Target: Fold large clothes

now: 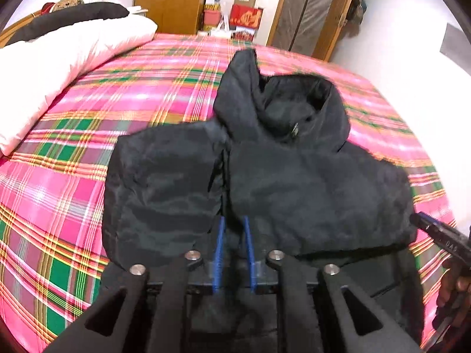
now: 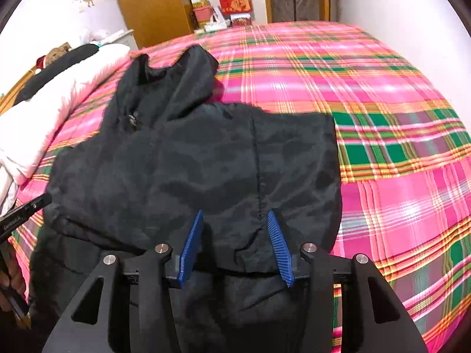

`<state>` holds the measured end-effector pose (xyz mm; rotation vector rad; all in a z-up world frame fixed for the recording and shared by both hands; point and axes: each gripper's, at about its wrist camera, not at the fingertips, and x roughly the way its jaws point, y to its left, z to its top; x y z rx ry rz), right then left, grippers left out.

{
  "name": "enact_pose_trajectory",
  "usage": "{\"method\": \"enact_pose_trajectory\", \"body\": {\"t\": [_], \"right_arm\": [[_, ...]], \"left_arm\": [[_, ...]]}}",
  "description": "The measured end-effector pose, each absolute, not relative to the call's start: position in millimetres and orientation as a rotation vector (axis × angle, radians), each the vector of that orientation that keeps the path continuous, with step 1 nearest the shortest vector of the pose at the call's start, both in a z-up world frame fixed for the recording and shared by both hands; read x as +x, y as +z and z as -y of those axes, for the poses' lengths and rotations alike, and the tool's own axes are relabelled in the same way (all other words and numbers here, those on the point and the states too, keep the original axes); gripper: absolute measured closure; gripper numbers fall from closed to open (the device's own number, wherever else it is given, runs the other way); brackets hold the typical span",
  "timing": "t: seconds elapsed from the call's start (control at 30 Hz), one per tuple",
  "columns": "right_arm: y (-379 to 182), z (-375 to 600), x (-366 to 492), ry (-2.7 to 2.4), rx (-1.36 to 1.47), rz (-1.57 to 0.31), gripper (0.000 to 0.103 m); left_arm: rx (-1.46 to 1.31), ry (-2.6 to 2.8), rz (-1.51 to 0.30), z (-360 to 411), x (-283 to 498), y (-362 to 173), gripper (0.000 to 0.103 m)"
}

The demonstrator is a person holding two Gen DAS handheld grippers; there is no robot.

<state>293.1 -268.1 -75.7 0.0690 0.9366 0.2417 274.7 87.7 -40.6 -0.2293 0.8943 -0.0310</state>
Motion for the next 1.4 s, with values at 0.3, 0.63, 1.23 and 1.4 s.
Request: {"method": "enact_pose_trajectory", "body": {"t": [0.3, 0.63, 1.23, 1.4], "right_arm": [[-53.2, 236.3, 342.4, 0.302, 0.052, -0.914, 0.056], [-45.1, 198.0, 450.2, 0.344, 0.058, -0.917, 0.056], [-82.3, 165.2, 562.4, 0.277, -0.043, -1.001, 0.093], [-46.1, 174.9, 525.1, 0.311, 0.019, -0.903, 0.097]], "left_arm": [[-0.195, -0.071, -0.879, -91.7, 330.5, -18.2, 0.074], [-0.152, -0.068, -0.898, -95.7, 452.8, -17.0, 0.068], [-0.143, -0.047, -0.976, -91.7, 547.5, -78.6, 0.096], [-0.207, -0.077, -0.876, -99.7, 519.8, -44.3, 0.099]]}}
